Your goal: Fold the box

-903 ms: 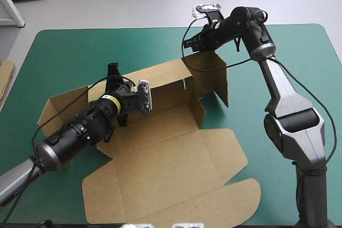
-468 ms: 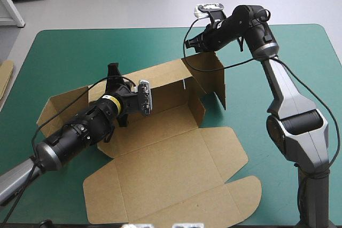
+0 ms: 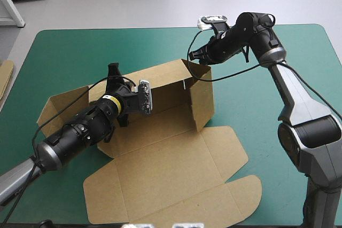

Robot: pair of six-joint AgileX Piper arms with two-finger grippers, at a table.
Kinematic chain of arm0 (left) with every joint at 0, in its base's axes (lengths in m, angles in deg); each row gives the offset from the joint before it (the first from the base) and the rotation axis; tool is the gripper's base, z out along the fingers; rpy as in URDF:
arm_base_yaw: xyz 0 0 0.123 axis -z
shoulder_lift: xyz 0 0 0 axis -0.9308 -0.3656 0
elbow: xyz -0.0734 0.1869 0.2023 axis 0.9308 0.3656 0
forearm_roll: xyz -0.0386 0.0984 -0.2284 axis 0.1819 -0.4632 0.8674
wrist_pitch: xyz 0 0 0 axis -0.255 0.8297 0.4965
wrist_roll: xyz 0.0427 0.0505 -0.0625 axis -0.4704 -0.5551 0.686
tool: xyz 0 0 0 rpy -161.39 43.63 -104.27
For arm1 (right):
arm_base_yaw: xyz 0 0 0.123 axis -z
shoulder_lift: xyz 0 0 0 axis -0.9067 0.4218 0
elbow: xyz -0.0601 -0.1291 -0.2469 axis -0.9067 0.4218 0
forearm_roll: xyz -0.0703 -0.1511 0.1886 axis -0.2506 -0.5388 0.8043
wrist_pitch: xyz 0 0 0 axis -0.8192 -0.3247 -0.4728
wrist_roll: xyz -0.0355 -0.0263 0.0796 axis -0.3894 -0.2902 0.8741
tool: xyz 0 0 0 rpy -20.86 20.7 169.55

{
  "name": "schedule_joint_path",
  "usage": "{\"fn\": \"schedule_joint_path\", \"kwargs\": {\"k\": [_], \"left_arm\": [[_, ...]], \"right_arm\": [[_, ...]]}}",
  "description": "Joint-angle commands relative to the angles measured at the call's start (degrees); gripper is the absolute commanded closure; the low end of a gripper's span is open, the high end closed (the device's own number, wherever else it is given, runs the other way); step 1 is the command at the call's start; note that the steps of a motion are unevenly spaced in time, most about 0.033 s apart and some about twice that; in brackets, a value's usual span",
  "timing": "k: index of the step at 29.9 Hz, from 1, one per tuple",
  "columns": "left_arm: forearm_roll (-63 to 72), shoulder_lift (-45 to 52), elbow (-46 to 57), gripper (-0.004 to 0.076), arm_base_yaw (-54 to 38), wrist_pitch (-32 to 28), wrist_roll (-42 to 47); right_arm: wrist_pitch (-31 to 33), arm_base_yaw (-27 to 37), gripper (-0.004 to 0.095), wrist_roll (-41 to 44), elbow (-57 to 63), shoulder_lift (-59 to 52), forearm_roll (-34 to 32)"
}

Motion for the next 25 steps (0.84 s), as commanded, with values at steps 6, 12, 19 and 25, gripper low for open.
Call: {"fn": "schedule_joint_path", "kwargs": {"k": [6, 12, 19, 25], "left_arm": [[2.6, 0.3, -0.3, 0.0732, 0.5, 1.2, 1.2], [2.6, 0.3, -0.3, 0.0732, 0.5, 1.2, 1.2], [2.7, 0.3, -0.3, 0.0732, 0.5, 1.2, 1.2], [2.8, 0.3, -0.3, 0.0732, 0.5, 1.2, 1.6]], "right_arm": [[0.6, 0.0, 0.0908, -2.2, 7.5, -7.6, 0.6], [-2.5, 0.0, 0.0908, -7.6, 14.5, -11.3, 2.3], [-13.1, 0.0, 0.0908, -13.5, 24.3, -15.1, 5.3], [-24.1, 0.0, 0.0908, -23.2, 34.8, -18.3, 15.1]]}}
